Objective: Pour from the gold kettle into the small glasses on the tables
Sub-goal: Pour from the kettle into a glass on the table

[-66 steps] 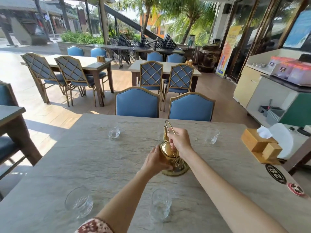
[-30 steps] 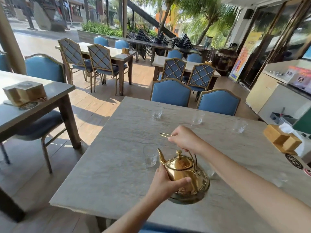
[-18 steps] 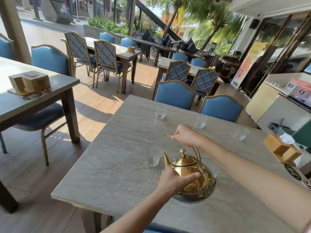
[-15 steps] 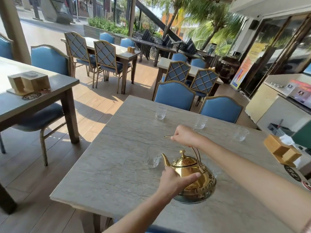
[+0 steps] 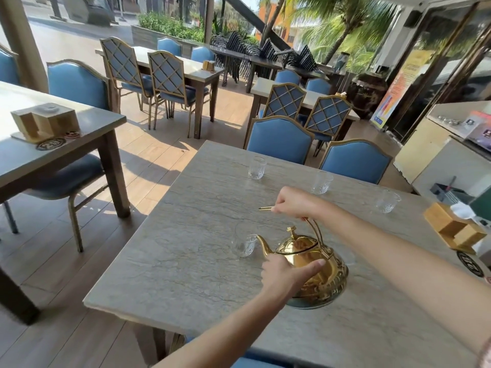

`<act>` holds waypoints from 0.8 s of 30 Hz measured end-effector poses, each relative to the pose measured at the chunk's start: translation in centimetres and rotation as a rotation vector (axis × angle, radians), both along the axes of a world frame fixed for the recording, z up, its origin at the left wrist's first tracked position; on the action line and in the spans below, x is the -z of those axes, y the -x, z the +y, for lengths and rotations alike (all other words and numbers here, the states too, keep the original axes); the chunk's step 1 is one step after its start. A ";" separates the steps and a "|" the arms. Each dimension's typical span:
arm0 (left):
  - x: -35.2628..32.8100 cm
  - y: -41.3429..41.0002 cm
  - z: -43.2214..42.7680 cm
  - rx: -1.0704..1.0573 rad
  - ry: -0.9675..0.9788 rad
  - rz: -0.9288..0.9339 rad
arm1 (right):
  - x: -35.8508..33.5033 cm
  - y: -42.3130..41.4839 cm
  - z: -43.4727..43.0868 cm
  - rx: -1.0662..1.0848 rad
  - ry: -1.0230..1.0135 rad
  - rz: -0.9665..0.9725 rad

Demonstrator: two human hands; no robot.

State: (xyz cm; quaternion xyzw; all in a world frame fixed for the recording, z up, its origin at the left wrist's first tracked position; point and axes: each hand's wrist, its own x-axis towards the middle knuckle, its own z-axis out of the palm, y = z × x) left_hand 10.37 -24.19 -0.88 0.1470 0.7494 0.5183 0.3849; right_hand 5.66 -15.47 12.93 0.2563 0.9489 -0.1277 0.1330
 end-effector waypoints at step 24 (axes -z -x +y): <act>0.6 0.3 1.5 0.019 -0.059 0.015 | -1.2 0.1 0.4 -0.037 0.017 -0.028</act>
